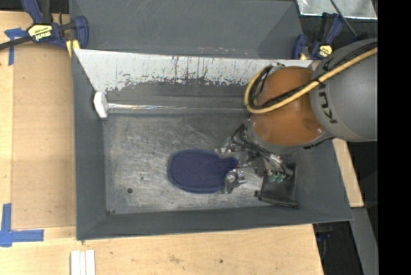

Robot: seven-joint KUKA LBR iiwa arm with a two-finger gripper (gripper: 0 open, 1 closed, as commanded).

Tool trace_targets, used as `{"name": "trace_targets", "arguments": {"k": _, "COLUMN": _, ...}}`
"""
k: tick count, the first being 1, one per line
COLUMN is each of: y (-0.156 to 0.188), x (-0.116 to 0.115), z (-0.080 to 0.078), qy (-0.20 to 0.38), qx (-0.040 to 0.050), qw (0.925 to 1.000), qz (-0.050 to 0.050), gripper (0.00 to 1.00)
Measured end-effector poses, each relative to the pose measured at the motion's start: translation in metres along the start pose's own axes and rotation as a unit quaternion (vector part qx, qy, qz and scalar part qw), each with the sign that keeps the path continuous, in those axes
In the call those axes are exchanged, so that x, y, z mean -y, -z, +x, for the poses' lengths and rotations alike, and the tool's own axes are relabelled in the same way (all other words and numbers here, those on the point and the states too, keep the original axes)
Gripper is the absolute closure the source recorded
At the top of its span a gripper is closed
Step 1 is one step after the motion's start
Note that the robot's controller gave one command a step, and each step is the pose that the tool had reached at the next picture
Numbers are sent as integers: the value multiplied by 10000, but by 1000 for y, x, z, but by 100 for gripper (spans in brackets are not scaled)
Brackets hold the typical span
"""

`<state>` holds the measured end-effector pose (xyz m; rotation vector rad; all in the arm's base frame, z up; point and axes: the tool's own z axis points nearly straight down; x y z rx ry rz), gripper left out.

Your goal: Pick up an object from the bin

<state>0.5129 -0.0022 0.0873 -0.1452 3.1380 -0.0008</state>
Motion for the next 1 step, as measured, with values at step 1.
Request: {"name": "trace_targets", "arguments": {"k": 1, "y": 133, "x": -6, "z": 15, "qy": 752, "qx": 43, "qw": 9972, "qz": 5, "gripper": 100}}
